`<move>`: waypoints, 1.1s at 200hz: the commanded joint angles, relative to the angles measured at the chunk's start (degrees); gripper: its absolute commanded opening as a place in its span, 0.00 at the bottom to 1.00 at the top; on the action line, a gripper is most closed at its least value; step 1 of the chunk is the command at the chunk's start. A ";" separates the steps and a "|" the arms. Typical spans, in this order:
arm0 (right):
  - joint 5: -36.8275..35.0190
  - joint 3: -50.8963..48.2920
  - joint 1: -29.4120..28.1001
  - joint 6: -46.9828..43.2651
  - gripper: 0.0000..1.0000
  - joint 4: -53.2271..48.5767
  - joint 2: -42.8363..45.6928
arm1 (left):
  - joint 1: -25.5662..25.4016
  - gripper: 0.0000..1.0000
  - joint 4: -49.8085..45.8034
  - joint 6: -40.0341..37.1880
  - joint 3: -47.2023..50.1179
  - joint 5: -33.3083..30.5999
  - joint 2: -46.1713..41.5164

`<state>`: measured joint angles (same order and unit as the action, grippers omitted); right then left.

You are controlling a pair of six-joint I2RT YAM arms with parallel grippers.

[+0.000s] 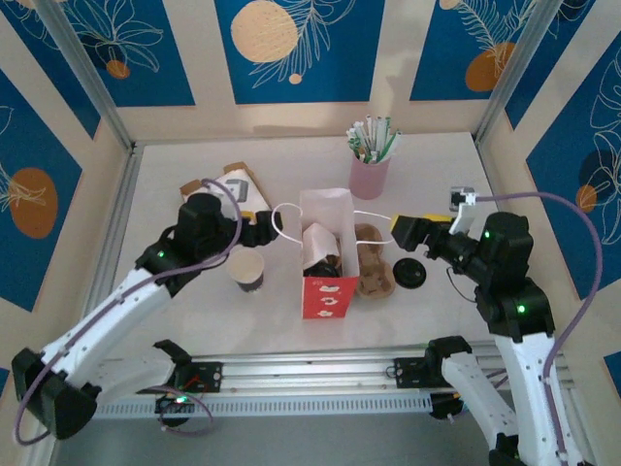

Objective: Pack the takeout coffee

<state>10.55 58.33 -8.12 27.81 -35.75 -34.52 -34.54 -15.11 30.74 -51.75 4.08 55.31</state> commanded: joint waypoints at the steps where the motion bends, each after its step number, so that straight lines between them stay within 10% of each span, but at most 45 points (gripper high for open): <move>1: -1.68 -1.66 -0.05 -1.40 0.99 1.49 2.77 | -0.52 0.94 -3.08 -1.76 3.04 -5.77 -6.02; 113: -20.90 -15.00 -0.32 -3.17 0.99 2.61 15.66 | -0.48 1.00 -11.23 -2.41 15.64 -28.88 -29.05; 220: -23.30 -28.68 5.61 -7.21 0.99 25.10 7.21 | 6.95 1.00 -1.75 -16.22 17.51 -38.00 -17.03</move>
<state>-12.08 30.94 -5.17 21.45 -20.47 -23.42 -31.70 -23.55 19.70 -35.07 -33.45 35.59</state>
